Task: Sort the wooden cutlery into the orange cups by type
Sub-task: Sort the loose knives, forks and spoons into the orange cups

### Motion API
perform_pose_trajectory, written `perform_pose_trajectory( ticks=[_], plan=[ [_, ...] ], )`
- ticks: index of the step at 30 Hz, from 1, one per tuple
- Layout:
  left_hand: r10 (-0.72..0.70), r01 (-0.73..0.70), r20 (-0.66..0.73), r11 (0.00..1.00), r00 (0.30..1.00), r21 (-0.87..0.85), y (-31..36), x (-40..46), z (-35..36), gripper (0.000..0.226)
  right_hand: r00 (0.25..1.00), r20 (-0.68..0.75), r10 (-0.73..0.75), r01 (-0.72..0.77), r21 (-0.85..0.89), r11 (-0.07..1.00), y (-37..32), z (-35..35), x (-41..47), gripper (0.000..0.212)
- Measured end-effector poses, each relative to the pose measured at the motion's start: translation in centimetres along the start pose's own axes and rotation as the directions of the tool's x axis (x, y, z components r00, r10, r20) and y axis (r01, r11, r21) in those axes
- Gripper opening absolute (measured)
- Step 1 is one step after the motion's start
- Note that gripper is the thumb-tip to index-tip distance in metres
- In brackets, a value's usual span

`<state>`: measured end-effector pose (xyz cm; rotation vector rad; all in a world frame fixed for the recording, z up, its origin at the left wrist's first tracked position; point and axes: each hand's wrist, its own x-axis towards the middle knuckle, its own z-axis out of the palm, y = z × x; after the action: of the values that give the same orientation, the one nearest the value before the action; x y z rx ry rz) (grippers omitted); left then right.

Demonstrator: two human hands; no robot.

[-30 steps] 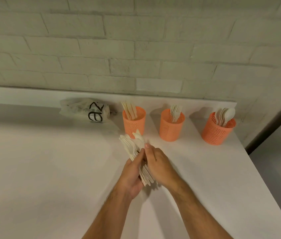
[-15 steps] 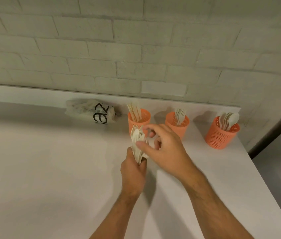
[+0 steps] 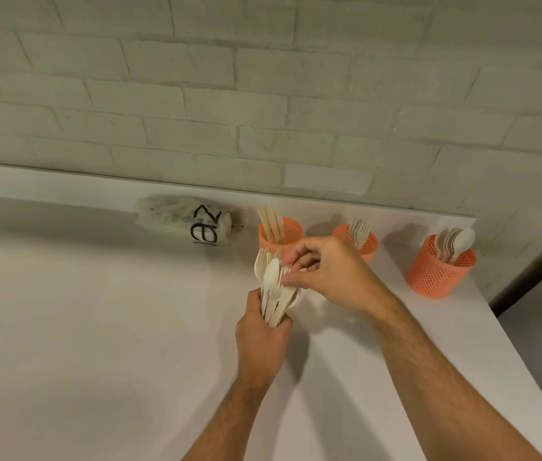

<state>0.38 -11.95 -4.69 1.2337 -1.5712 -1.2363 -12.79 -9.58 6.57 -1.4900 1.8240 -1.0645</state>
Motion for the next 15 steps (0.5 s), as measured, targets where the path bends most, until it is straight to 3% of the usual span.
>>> perform_pose_trajectory(
  ticks=[6, 15],
  plan=[
    [0.013, -0.008, 0.046, 0.994, 0.999, -0.112, 0.1, 0.4, -0.9, 0.043, 0.998, 0.063, 0.016, -0.019, 0.04, 0.999, 0.7, -1.0, 1.0, 0.019],
    [0.019, -0.009, 0.103, 0.995, 0.995, -0.095, -0.8, 1.1, -1.5, 0.044, 0.985, 0.168, 0.039, 0.0, -0.224, 0.975, 0.2, -0.6, 2.0, 0.027]
  ],
)
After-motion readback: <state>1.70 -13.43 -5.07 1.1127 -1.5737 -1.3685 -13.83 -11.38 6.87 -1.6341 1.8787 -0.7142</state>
